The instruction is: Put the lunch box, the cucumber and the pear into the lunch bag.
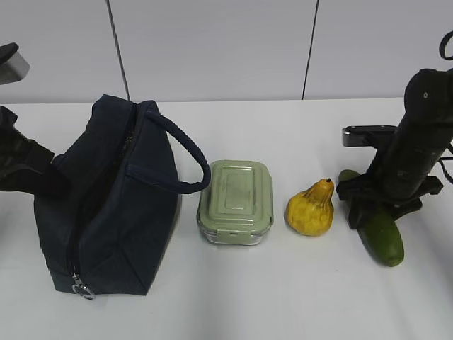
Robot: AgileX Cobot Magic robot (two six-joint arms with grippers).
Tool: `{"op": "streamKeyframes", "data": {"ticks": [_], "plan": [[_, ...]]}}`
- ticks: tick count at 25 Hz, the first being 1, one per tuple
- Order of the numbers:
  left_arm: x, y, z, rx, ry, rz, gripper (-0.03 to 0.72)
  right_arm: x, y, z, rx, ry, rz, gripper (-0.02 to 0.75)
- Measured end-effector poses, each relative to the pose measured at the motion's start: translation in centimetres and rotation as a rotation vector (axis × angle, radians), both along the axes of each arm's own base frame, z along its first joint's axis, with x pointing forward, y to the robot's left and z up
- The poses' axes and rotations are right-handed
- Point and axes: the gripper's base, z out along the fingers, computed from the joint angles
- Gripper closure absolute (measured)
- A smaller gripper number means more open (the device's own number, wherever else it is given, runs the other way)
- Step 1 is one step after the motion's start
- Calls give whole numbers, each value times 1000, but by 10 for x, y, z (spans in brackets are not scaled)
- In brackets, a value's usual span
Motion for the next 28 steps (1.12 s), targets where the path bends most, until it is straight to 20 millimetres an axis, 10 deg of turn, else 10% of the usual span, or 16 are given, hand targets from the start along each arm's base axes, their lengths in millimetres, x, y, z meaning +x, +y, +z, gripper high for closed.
{"op": "streamKeyframes", "data": {"ticks": [9,16,23,28], "plan": [[0,0,0,2,0,-1,703,0,15,125,156,-307,24,354],[0,0,0,2,-2,0,704,-13,125,200,664,-463,303,354],[0,0,0,2,-2,0,704,-20,229,186,910,-546,436,354],[0,0,0,2,-2,0,704,-4,252,145,954,-513,385,354]]}}
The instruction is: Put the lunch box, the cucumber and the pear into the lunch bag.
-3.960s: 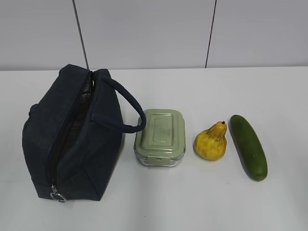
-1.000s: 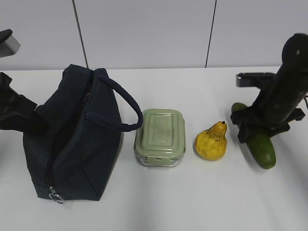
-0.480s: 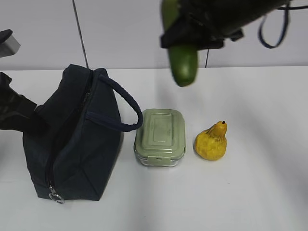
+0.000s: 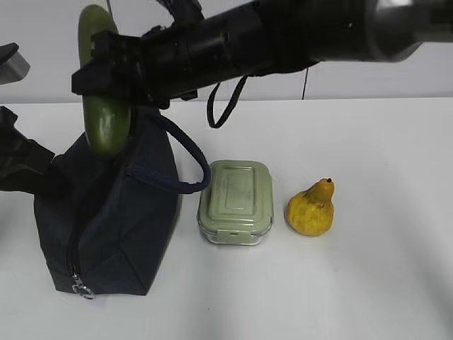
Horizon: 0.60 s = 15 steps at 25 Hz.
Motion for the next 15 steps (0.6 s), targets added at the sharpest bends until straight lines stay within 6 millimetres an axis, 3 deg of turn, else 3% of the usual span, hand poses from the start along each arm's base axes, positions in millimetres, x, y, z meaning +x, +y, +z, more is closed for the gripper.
{"op": "streamKeyframes", "data": {"ticks": [6,15], "plan": [[0,0,0,0,0,-1,704,10,6,-40,-67,38,10,354],[0,0,0,0,-1,-1,704,4,-5,-61,-332,70,82,354]]}}
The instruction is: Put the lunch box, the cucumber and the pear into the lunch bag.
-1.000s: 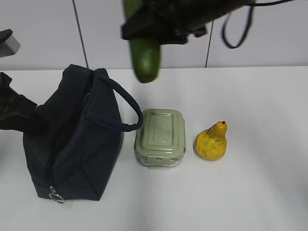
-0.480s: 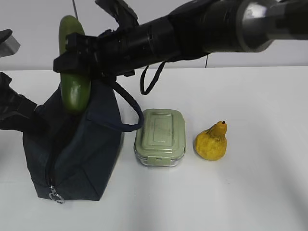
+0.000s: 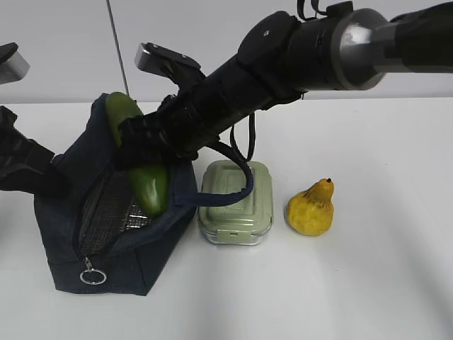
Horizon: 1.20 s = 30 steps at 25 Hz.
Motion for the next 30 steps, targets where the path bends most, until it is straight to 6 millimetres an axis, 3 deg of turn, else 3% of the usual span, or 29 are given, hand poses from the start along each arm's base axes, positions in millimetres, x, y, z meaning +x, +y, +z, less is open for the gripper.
{"op": "streamKeyframes", "data": {"ticks": [4,8,11,18,26,30], "plan": [[0,0,0,0,-1,0,704,-3,-3,-4,-58,26,25,330],[0,0,0,0,-2,0,704,-7,-2,0,-66,46,74,218],[0,0,0,0,-2,0,704,-8,0,11,-60,47,134,148],[0,0,0,0,-2,0,704,2,-5,49,-181,-25,148,132],[0,0,0,2,-2,0,704,8,-46,94,-526,-209,4,144],[0,0,0,5,-2,-2,704,21,-86,92,-614,-129,-94,147]]}}
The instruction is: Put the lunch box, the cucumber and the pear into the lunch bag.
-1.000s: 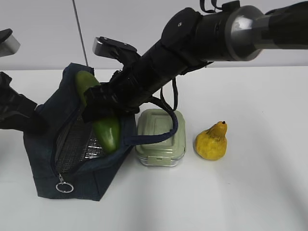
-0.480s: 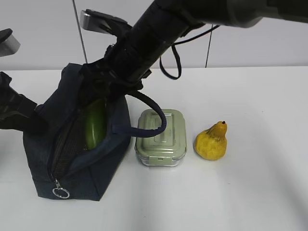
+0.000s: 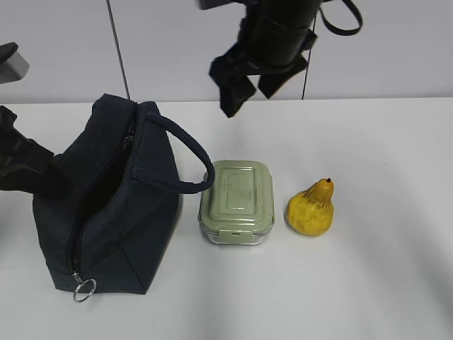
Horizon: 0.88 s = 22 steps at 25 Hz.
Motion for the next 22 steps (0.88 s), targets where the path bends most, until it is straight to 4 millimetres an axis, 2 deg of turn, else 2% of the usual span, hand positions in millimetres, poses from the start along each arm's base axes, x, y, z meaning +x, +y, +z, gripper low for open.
{"op": "streamKeyframes", "data": {"ticks": [5,8,14,22], "plan": [[0,0,0,0,0,0,704,17,-65,-32,1,156,-167,152],[0,0,0,0,0,0,704,15,-90,-57,4,256,-210,153],[0,0,0,1,-1,1,704,4,-108,-97,72,365,-209,154],[0,0,0,2,-1,1,704,6,-103,-121,132,417,-194,154]]}}
